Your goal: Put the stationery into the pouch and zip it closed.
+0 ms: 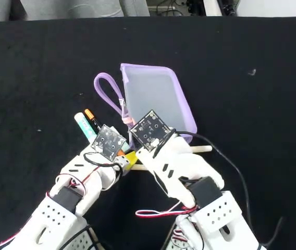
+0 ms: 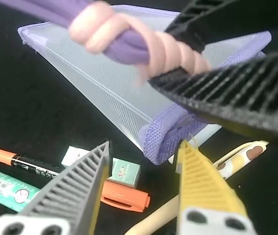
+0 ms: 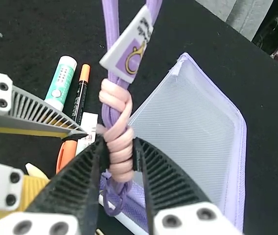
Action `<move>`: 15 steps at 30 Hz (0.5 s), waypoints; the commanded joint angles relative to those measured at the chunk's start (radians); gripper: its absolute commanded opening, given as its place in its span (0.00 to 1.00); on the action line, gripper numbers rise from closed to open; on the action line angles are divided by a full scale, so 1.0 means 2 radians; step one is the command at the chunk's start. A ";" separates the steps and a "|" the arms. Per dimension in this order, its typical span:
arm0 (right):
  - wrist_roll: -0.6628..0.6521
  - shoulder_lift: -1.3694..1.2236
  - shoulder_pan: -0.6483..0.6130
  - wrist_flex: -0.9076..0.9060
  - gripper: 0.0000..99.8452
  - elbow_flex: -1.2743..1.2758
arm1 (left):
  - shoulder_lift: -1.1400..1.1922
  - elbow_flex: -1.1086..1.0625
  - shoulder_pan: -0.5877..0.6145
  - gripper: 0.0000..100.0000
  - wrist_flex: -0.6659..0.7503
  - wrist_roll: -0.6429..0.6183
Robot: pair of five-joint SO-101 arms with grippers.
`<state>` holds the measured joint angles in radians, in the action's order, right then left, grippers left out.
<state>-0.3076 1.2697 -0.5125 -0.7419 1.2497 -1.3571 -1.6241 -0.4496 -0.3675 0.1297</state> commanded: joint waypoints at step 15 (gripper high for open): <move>0.004 0.010 0.025 0.013 0.01 -0.029 | -0.019 0.023 0.003 0.22 0.020 -0.002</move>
<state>-0.3061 1.2697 -0.4849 -0.7419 1.2497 -1.4124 -1.6241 -0.4480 -0.3675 0.1297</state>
